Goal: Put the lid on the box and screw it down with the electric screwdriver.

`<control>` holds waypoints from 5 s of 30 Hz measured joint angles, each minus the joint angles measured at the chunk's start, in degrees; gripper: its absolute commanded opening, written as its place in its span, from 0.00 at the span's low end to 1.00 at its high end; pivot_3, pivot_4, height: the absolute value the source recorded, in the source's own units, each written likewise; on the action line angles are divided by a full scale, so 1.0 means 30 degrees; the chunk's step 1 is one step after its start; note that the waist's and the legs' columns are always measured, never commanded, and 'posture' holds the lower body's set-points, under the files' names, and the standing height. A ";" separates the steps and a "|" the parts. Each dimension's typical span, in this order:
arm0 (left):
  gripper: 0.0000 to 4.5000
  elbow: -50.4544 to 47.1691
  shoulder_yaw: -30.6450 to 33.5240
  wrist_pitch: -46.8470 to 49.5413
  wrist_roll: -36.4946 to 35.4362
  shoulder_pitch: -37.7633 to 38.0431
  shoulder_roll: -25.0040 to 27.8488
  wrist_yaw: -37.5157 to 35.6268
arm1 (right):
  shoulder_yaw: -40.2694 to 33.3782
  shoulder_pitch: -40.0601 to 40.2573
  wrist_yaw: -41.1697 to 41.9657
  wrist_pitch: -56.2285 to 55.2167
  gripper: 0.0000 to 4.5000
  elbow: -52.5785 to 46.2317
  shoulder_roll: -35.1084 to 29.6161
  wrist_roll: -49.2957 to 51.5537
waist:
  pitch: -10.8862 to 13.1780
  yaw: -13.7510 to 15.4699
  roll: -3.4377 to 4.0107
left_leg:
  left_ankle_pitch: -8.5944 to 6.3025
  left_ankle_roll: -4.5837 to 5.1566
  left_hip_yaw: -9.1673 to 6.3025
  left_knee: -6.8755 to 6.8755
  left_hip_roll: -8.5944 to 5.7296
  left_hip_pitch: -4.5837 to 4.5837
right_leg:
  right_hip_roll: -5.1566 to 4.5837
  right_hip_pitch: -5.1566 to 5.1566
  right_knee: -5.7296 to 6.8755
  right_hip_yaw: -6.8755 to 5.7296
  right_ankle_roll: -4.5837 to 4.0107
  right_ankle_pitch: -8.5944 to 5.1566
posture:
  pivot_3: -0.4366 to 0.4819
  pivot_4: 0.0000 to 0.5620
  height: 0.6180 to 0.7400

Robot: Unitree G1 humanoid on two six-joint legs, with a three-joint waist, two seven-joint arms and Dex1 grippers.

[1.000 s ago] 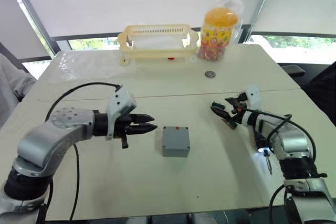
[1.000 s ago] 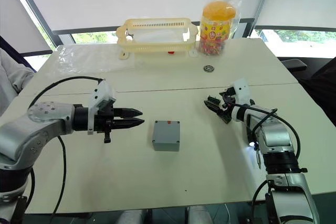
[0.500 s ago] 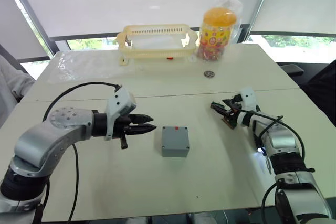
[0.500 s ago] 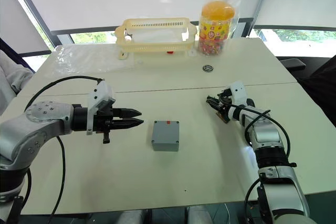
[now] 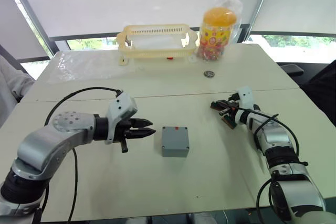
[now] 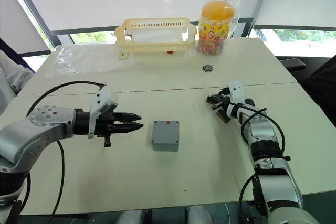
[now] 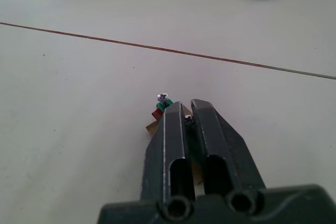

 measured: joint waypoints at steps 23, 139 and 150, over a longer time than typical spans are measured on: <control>0.28 0.0768 -0.0255 -0.0750 0.0279 -0.0191 -0.0018 -0.0519 | -0.1501 0.1506 0.0030 0.2480 0.02 -0.8565 -0.0696 0.1421 | 0.0009 0.0050 0.0014 | -0.0001 0.0001 -0.0005 -0.0007 0.0002 -0.0007 | 0.0001 -0.0010 0.0000 -0.0001 0.0000 0.0000 | 0.48 0.27 1.00; 0.28 -0.0007 -0.2947 -0.2494 0.1100 -0.0350 -0.3920 0.1118 | 0.5839 -0.1097 0.1937 2.5424 0.39 -0.6982 -1.1776 0.7478 | -0.0040 0.0182 -0.0083 | -0.0040 0.0071 0.0061 0.0091 0.0008 -0.0179 | 0.0011 -0.0145 -0.0033 0.0035 -0.0009 -0.0007 | 0.48 0.27 1.00; 0.28 0.2413 -0.1924 -0.2989 0.0691 -0.1529 -0.2509 -0.1385 | -0.1439 -0.3172 -0.3780 2.0584 0.39 -0.4386 -0.8052 0.4839 | 0.0036 0.0047 0.0101 | 0.0007 0.0036 0.0209 0.0063 -0.0004 -0.0221 | 0.0005 -0.0268 -0.0017 0.0173 0.0028 0.0102 | 0.48 0.27 1.00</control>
